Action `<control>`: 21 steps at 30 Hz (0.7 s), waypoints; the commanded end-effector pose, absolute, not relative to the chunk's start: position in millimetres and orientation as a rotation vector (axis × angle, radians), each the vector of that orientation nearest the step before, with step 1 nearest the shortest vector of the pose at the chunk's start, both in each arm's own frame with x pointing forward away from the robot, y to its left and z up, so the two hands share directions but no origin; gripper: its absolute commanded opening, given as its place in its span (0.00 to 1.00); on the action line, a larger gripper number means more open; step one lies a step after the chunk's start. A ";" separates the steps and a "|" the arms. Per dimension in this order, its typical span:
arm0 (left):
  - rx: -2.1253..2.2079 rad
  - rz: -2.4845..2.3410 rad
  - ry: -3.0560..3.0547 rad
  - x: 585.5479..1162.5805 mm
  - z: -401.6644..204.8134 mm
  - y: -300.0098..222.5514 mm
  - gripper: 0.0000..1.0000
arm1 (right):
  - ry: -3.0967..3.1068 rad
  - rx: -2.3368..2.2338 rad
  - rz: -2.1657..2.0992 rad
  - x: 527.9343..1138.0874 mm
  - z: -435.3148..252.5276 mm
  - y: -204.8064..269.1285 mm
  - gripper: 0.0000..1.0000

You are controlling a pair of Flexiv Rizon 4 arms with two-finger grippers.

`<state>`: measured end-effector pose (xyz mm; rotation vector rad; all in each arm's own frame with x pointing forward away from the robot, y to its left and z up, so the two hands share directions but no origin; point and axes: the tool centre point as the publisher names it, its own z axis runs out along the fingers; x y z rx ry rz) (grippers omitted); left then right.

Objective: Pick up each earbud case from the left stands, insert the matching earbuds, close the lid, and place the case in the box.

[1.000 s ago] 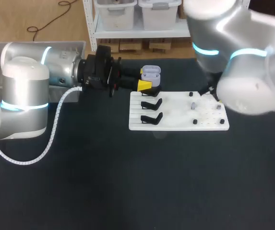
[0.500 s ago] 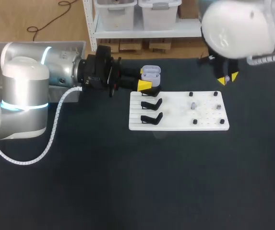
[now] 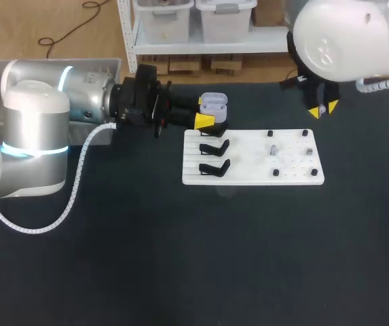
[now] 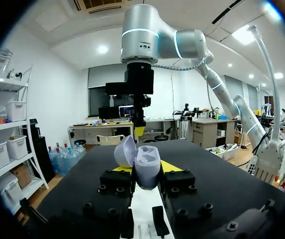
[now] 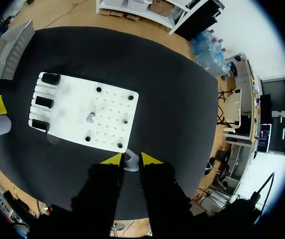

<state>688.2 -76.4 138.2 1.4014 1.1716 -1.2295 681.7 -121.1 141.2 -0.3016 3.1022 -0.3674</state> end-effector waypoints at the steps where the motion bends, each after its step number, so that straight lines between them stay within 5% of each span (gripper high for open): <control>1: 1.403 -1.231 1.171 689.0 138.1 -76.4 0.00 | 3.087 -0.284 -0.338 677.8 145.2 -118.3 0.00; 21: 1.411 -1.229 1.150 677.0 121.1 -73.5 0.00 | 3.138 0.181 -0.431 652.6 195.3 -45.5 0.00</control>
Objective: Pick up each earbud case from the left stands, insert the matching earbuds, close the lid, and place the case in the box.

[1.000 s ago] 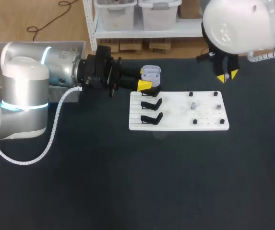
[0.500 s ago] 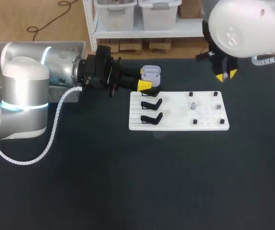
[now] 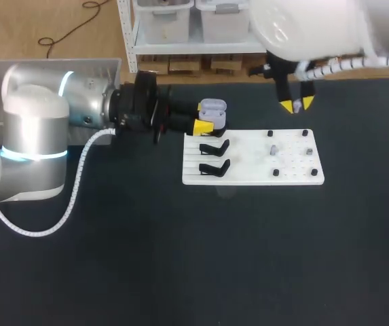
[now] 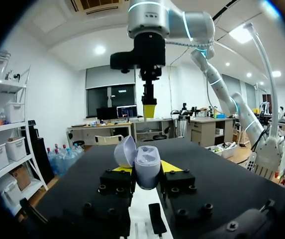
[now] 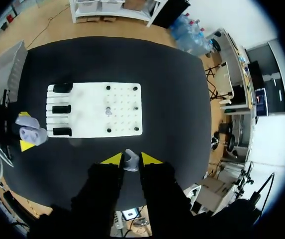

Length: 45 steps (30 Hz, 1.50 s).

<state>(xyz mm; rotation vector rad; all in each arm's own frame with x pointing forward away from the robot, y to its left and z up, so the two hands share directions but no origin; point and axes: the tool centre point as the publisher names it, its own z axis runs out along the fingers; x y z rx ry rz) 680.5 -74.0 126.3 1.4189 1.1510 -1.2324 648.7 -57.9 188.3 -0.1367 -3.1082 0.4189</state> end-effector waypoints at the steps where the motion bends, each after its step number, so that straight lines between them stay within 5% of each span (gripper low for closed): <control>1: 1.410 -1.229 1.151 675.7 119.7 -73.4 0.00 | -3.077 -0.196 0.417 651.7 195.8 -43.0 0.00; 45: 1.376 -1.206 1.147 676.0 120.5 -68.6 0.00 | -3.022 -0.321 0.371 642.6 200.0 15.0 0.00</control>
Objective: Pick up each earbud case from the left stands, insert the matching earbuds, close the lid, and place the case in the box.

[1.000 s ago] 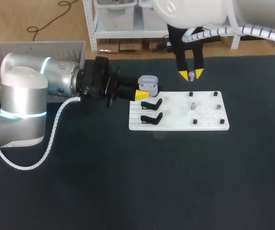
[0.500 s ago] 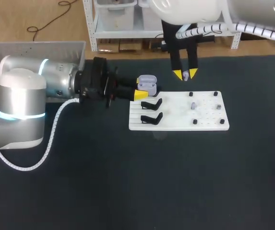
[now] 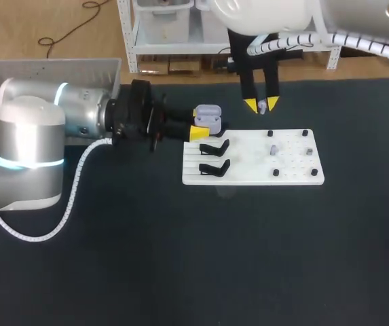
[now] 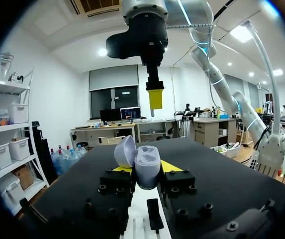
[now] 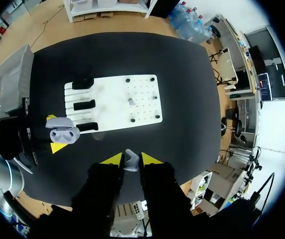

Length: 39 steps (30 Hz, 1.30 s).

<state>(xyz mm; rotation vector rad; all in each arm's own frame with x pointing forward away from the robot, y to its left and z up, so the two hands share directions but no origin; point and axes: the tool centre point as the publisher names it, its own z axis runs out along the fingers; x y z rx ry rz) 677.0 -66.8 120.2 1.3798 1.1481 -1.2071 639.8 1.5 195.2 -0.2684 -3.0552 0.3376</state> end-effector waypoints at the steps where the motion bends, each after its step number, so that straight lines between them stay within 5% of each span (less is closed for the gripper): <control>1: 1.375 -1.209 1.147 675.7 120.6 -69.0 0.00 | -3.015 -0.341 0.370 642.7 200.7 15.7 0.00; 39: 1.376 -1.227 1.146 660.5 113.8 -77.3 0.00 | -3.023 -0.758 0.479 630.5 184.5 70.2 0.00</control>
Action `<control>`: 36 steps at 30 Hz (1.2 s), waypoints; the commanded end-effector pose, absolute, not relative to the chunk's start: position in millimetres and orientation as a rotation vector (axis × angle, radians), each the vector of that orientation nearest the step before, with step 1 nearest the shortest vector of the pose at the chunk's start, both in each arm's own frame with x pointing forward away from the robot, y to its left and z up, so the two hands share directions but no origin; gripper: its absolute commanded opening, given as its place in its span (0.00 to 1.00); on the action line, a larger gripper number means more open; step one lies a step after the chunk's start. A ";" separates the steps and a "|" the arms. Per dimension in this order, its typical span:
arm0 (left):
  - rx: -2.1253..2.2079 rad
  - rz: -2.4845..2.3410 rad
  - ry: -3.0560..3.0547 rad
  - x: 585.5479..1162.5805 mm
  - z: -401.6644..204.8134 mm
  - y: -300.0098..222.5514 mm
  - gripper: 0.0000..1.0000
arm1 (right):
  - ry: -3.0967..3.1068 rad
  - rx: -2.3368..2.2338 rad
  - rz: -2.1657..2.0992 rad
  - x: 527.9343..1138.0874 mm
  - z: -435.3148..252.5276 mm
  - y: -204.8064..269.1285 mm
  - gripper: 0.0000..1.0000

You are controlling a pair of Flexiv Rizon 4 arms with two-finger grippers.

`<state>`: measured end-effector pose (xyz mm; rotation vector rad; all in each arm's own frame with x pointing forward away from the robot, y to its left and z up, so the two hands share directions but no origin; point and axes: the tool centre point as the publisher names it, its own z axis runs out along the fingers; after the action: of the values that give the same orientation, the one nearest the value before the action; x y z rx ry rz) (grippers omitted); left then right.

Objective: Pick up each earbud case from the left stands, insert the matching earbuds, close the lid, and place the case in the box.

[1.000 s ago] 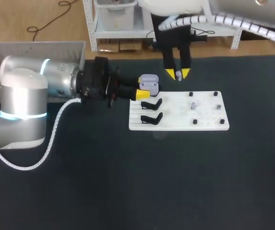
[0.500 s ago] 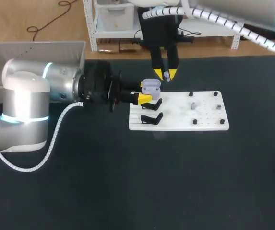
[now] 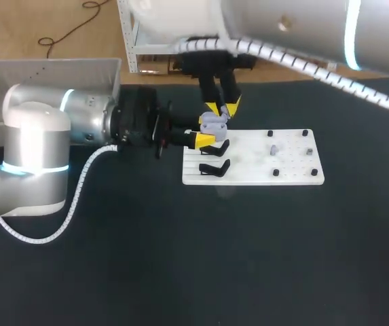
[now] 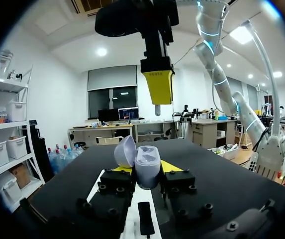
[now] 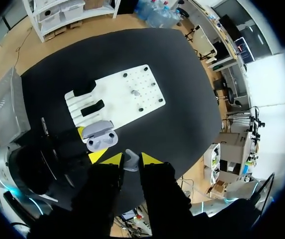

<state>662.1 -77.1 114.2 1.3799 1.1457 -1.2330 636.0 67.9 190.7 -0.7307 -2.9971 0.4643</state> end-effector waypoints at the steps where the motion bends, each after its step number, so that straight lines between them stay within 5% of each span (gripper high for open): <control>1: 1.376 -1.227 1.146 660.5 113.8 -77.3 0.00 | -3.027 -0.768 0.476 630.6 183.2 70.2 0.00; 36: 1.376 -1.227 1.146 660.5 113.8 -77.3 0.00 | -2.971 -0.769 0.507 653.4 160.1 79.5 0.00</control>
<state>662.1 -77.1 114.2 1.3798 1.1458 -1.2329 650.1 78.6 160.8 -0.7675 -2.9792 0.5035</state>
